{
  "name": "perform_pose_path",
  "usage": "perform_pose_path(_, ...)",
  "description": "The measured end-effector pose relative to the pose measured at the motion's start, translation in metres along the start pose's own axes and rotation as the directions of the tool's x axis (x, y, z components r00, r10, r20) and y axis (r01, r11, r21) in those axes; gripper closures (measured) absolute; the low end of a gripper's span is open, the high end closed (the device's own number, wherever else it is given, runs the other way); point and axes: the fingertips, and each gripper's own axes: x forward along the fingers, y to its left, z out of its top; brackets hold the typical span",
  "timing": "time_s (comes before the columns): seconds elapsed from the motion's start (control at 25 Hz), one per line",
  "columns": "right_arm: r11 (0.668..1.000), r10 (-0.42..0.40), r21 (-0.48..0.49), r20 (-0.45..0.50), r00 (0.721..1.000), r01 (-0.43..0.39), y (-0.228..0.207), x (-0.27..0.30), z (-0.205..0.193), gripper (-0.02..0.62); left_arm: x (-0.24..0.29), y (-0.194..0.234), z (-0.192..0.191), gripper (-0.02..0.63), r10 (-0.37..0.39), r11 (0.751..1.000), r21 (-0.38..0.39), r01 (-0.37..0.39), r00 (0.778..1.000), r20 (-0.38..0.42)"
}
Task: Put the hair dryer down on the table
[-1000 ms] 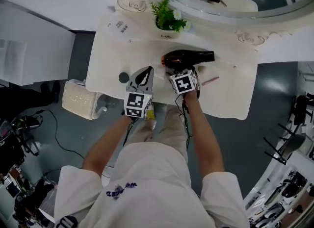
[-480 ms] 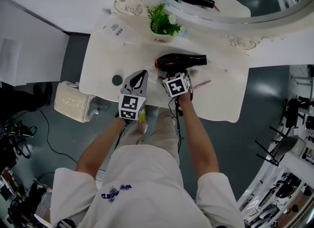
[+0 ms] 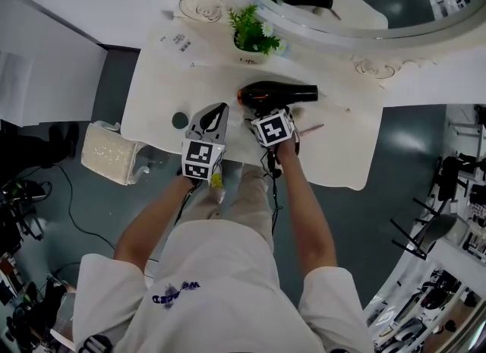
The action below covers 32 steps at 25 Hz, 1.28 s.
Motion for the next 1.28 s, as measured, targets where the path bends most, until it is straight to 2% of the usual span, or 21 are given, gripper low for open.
perform_pose_path(0.4,1.0,-0.001,0.003,0.008,1.0,0.001,0.0,-0.01,-0.005,0.144,-0.004,-0.001,0.0,0.597,-0.011,1.0,-0.007,0.011,1.0,0.004)
perform_pose_path(0.72,0.998,-0.051,0.048,0.069,0.996,0.048,-0.005,-0.015,-0.003,0.152,-0.003,-0.008,0.008,0.597,-0.033,0.999,0.009,0.033,0.999,0.017)
perform_pose_path(1.12,0.996,-0.078,0.056,0.058,0.995,0.075,-0.002,-0.026,-0.006,0.152,-0.013,-0.006,0.009,0.597,-0.034,0.999,0.007,0.034,0.999,0.026)
perform_pose_path(1.28,0.997,-0.058,0.054,0.079,0.995,0.053,0.009,-0.024,-0.003,0.152,-0.019,-0.006,0.017,0.597,-0.032,0.999,-0.003,0.032,0.998,0.046)
